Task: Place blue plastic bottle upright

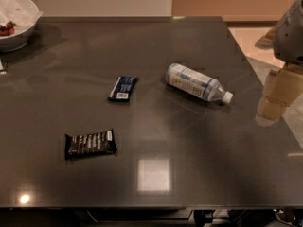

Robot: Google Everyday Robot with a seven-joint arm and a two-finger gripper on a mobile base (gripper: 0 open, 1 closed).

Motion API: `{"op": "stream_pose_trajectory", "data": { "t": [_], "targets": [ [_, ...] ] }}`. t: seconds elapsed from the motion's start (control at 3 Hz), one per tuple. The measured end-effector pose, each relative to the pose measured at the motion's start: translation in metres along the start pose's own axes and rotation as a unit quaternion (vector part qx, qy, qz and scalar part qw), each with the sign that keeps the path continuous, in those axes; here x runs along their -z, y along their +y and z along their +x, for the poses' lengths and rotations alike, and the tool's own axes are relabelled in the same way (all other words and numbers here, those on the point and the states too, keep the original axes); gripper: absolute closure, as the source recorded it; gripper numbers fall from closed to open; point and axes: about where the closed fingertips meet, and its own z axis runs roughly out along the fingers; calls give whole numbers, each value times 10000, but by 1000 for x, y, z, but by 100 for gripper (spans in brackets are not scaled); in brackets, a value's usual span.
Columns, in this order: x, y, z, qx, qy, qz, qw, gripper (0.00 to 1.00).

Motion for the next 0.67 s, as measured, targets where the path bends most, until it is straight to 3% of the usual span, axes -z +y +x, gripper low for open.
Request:
{"op": "stream_pose_trajectory", "data": {
  "t": [0.67],
  "targets": [
    [-55, -32, -18, -346, 178, -289, 9988, 0]
  ]
}}
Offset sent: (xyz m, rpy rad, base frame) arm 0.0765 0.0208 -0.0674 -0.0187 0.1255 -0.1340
